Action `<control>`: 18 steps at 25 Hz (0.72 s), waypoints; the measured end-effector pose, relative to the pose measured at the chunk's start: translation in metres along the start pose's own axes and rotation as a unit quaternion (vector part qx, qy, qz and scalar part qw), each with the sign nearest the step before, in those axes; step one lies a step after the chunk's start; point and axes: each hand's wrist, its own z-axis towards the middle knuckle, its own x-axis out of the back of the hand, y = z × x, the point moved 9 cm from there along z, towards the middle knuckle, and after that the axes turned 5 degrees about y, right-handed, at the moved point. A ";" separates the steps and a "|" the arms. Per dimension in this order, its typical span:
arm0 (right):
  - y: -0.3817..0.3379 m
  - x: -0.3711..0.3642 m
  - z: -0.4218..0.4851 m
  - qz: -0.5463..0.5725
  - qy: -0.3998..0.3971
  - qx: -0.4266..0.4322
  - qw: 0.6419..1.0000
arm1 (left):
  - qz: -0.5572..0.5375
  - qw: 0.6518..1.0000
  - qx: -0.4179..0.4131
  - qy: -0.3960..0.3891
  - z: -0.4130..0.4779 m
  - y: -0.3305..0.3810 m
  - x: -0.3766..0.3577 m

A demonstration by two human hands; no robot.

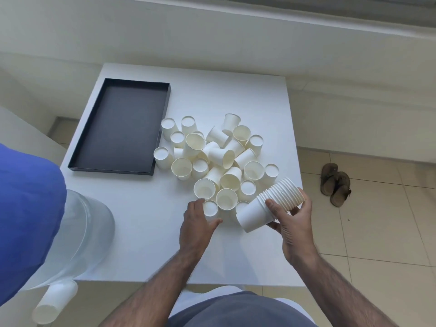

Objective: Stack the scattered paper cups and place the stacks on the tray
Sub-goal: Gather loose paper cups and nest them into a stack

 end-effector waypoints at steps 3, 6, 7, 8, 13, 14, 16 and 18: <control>0.001 0.004 -0.005 -0.013 -0.005 0.004 1.000 | 0.067 0.998 0.000 0.011 0.008 0.007 -0.009; 0.003 0.006 -0.008 -0.017 -0.005 0.003 1.000 | 0.065 0.998 0.018 0.020 0.011 0.001 -0.006; 0.003 0.007 -0.008 -0.015 -0.003 0.002 1.000 | 0.024 0.999 0.031 0.024 0.011 -0.004 -0.002; 0.002 0.007 -0.007 -0.012 0.000 0.003 1.000 | -0.034 0.998 0.046 0.030 0.010 -0.010 0.005; -0.004 0.007 0.002 0.023 0.024 0.008 0.999 | -0.349 0.926 0.142 -0.020 -0.018 -0.041 0.036; -0.006 0.005 0.004 0.031 0.026 0.009 0.999 | -0.394 0.906 0.149 -0.041 -0.025 -0.040 0.039; -0.010 -0.004 0.006 0.044 0.024 0.009 0.999 | -0.451 0.877 0.144 -0.081 -0.036 -0.031 0.044; -0.014 -0.019 0.006 0.046 0.011 0.013 0.999 | -0.498 0.850 0.131 -0.112 -0.044 -0.019 0.043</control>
